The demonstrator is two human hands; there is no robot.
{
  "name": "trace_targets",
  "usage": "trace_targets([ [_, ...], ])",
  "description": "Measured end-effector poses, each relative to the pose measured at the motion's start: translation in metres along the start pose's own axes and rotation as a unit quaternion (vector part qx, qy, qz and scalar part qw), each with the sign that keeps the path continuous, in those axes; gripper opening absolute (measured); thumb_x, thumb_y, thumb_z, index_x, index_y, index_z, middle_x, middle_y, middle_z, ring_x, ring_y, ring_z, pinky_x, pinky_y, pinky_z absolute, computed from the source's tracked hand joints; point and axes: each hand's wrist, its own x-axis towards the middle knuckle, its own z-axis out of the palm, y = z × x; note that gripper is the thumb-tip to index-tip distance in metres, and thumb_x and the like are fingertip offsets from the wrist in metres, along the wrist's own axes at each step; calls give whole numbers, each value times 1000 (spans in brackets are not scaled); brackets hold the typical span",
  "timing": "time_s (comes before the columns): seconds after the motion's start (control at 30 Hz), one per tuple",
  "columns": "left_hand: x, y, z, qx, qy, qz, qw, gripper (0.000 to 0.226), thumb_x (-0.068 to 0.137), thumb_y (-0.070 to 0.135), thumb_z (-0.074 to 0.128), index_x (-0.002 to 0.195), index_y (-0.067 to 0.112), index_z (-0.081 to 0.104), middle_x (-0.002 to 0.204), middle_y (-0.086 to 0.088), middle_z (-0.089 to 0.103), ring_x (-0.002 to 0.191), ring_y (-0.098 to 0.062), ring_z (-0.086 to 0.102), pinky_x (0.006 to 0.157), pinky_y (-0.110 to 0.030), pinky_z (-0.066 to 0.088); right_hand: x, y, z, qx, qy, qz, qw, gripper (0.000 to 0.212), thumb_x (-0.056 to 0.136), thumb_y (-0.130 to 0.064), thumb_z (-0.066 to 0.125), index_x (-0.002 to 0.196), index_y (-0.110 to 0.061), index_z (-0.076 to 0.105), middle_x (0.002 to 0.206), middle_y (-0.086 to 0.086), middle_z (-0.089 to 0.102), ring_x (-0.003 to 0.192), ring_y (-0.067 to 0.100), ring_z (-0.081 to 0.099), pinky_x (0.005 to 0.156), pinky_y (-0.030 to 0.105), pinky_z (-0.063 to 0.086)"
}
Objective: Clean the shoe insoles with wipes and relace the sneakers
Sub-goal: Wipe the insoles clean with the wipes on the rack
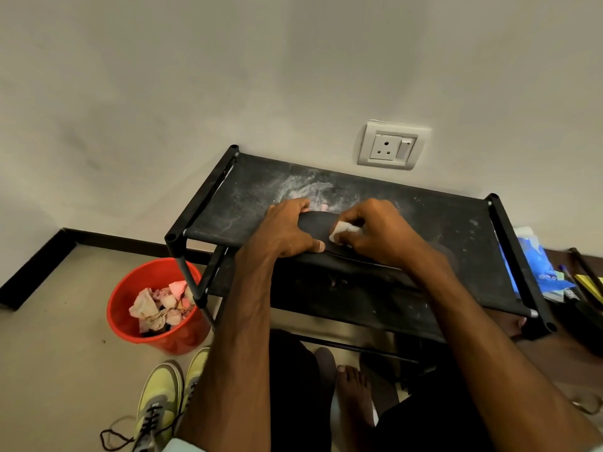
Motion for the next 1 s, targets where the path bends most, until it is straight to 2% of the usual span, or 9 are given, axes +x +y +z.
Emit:
trace_targets([
  [0.1,1,-1,0,-1,2,1,1000,100,68,30,92,152,21,40,151,3,47,141,-21,39,115,-45,39,8,6,0,1,29,32,999,11,83,-29,79,93,-32,79,88,-13,76,80,6,69,78,40,61],
  [0.23,2,-4,-1,2,-1,6,1000,101,66,31,93,151,21,41,150,1,47,139,-22,42,113,-46,42,0,-6,3,17,-25,-21,999,11,84,-26,80,95,-28,80,90,-9,76,81,6,69,76,37,62],
  [0.4,2,-4,1,5,10,12,1000,97,67,33,92,150,21,43,148,3,49,138,-22,42,112,-45,42,23,10,-1,-20,79,86,993,12,82,-28,76,93,-25,79,86,-2,76,82,20,69,77,45,59],
  [0.57,1,-5,-1,14,8,22,1000,94,66,31,92,147,20,45,144,-1,52,134,-23,45,109,-45,45,15,-17,16,1,-8,-32,999,11,84,-23,76,93,-26,80,87,-5,77,77,11,70,74,41,61],
  [0.6,2,-5,-1,15,9,22,1000,94,66,31,92,147,20,45,144,-1,52,133,-23,46,109,-45,45,18,-18,15,-7,-4,-31,999,11,83,-24,76,93,-27,80,86,-5,77,77,11,70,73,42,60],
  [0.73,1,-6,2,2,14,14,1000,99,65,33,93,150,21,43,147,4,51,138,-21,43,112,-43,42,36,0,5,-27,78,84,993,13,81,-29,72,93,-26,79,85,-1,75,81,22,68,74,43,59],
  [0.8,1,-6,1,-1,14,12,1000,101,64,34,93,150,20,41,146,4,51,137,-22,43,112,-44,42,38,-7,10,-32,75,69,994,10,83,-26,70,89,-21,77,81,1,72,78,24,67,69,40,57],
  [0.9,1,-5,1,9,12,10,1000,109,64,34,93,154,20,34,148,0,49,136,-24,43,111,-46,43,37,-26,23,-12,26,-9,1000,6,86,-23,71,84,-20,76,78,-1,70,71,16,64,65,39,55],
  [1.0,-1,-5,1,-1,13,4,1000,110,65,34,93,155,19,30,147,1,49,137,-24,42,111,-46,43,47,-20,20,-10,57,40,998,9,84,-28,72,88,-22,77,81,-1,73,77,19,67,69,39,57],
])
